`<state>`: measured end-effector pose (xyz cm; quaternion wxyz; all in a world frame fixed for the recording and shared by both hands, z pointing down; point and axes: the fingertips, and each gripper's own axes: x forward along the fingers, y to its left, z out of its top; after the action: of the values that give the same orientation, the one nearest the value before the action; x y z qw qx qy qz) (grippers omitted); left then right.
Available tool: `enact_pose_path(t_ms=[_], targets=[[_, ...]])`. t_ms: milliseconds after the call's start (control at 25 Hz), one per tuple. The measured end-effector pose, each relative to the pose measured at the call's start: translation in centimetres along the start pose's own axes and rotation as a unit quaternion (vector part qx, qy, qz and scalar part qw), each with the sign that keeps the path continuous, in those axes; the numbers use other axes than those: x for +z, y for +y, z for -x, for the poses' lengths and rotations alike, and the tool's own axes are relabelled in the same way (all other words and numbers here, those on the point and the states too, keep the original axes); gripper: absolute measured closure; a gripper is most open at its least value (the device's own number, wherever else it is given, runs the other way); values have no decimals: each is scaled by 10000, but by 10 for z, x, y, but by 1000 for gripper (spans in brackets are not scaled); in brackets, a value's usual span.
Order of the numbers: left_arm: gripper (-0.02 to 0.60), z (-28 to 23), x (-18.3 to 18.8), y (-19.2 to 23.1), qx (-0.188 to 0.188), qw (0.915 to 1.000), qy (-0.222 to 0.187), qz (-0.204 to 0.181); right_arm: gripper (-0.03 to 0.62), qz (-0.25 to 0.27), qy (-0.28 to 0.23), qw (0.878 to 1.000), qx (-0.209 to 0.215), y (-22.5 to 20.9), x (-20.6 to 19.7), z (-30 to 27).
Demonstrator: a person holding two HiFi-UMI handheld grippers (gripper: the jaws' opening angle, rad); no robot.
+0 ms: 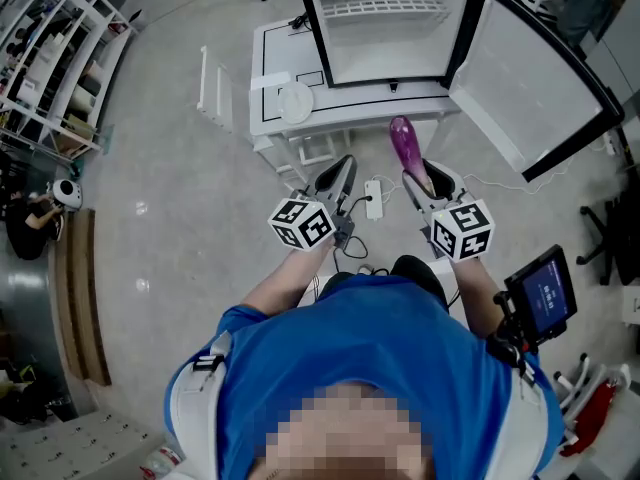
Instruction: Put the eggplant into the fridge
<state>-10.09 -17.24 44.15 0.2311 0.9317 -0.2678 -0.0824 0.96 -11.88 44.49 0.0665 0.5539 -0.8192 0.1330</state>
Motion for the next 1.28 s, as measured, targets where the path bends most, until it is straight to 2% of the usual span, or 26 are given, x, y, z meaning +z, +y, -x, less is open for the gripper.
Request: enact_pose_path(t_ms=[440,920,1280], targets=[[572,-11,25,6,26,9999,-77,-124,422,123,-125,9998,76,-4,26,-19],[573,-100,52,52,242,9995,-84,-208,422,47,-142,9996,240,-85,52,-87],[573,-169,62,78,362,9991,-73,-200,421,218,-85,9992,325,-144,70,-128]])
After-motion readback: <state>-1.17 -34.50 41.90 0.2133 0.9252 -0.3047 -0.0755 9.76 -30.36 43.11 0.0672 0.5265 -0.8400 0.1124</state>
